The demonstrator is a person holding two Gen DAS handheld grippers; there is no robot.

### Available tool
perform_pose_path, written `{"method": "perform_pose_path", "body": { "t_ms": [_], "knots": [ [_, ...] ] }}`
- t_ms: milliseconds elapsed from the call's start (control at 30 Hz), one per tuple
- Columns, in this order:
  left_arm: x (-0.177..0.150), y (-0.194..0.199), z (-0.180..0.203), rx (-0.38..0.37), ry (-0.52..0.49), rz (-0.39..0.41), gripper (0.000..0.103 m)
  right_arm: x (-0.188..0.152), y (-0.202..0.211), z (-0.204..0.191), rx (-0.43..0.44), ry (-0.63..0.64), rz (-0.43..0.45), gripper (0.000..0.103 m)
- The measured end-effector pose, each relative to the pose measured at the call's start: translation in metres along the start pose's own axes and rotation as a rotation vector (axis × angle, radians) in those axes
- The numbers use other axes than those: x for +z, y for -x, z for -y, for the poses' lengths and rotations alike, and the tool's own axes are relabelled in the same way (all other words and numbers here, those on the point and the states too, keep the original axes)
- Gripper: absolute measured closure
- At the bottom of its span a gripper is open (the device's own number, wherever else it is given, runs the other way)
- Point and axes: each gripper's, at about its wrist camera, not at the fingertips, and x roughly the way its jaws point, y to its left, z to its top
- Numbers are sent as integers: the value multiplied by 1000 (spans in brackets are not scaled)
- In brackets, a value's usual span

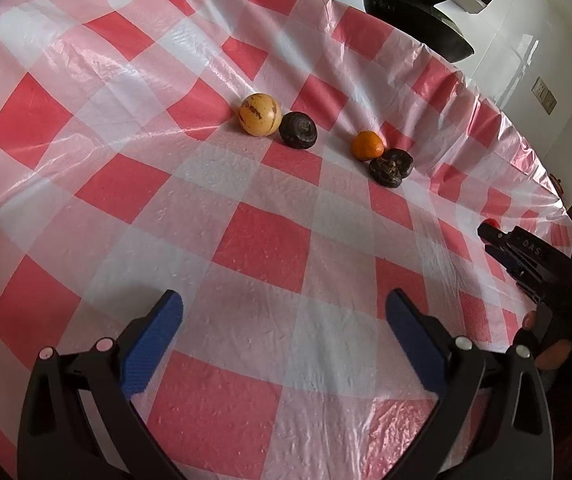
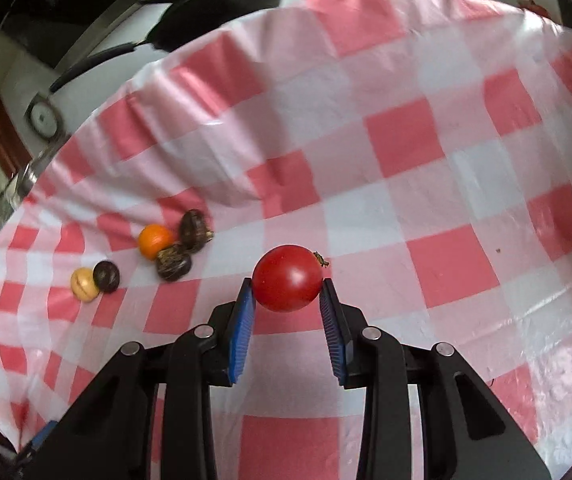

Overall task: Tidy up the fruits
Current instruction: 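Grasp a dark passion fruit with the left tool while the right tool holds the tomato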

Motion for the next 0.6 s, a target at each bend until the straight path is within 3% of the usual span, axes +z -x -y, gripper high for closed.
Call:
{"method": "perform_pose_path", "body": {
  "t_ms": [200,333,600],
  "knots": [
    [1,-2,2,-2,7,-11,2,1,0,29,91,-131,15,70],
    [14,-19,17,9,30,-22,2,1,1,27,111,-134,25,70],
    [69,-110,116,168,-203,-61,3,1,3,31,126,-134,8,70]
  ]
}}
